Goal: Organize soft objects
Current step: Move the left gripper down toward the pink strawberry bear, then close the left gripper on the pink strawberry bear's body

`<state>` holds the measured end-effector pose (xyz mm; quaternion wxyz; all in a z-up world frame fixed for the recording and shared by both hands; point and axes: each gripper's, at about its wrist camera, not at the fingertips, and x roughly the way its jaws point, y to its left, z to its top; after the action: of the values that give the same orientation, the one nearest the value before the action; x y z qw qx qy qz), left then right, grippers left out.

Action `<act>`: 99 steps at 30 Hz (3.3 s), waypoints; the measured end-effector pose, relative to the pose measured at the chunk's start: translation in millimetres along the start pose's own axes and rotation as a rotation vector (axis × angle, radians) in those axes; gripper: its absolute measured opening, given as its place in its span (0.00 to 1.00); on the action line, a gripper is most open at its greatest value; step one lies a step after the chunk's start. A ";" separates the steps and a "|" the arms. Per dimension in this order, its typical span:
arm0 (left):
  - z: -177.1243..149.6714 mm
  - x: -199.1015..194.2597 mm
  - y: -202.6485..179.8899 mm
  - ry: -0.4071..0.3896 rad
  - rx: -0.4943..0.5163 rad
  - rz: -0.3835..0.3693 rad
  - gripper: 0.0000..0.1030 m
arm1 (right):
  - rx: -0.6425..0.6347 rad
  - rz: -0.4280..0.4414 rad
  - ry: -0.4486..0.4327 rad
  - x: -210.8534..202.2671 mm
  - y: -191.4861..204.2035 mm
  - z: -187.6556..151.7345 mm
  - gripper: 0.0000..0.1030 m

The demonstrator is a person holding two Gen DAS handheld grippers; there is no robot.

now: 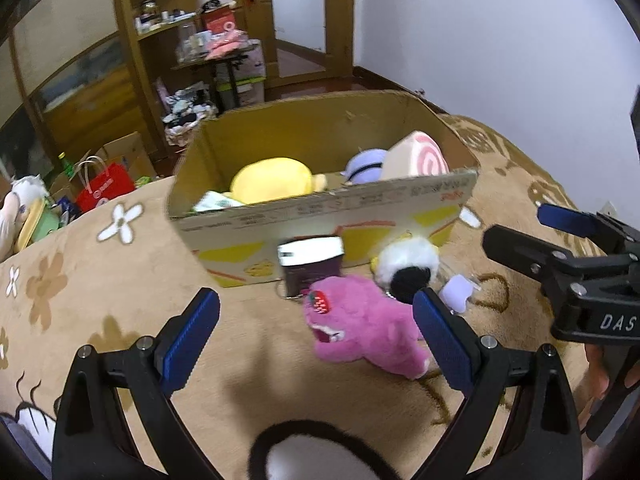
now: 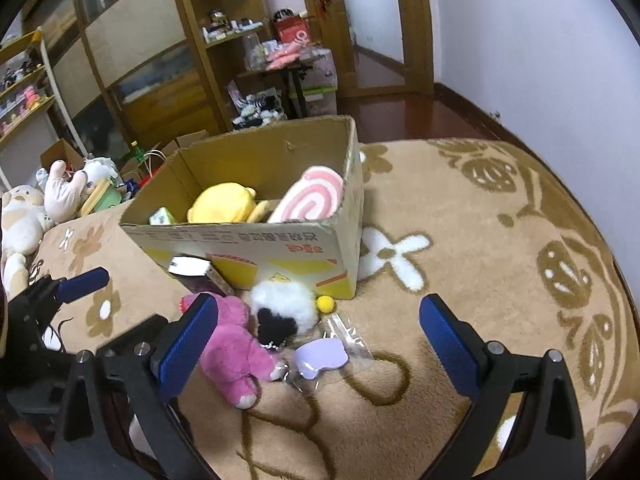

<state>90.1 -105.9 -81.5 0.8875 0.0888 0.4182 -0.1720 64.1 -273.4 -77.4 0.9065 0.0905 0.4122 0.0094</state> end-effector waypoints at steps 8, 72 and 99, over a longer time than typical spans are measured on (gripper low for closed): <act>-5.0 31.9 -19.7 0.040 0.076 -0.018 0.94 | 0.095 0.002 0.082 27.1 -19.9 -1.1 1.00; -47.4 78.0 -15.6 0.214 0.023 -0.182 0.75 | 0.043 -0.009 0.380 102.9 -3.2 -44.8 0.94; -51.9 63.1 -9.6 0.212 0.015 -0.177 0.71 | -0.030 -0.043 0.343 95.8 17.8 -50.0 0.78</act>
<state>86.8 -113.8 -163.3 0.8190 0.0760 0.5144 -0.2425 90.8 -239.4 -178.0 0.8240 0.0653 0.5627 0.0115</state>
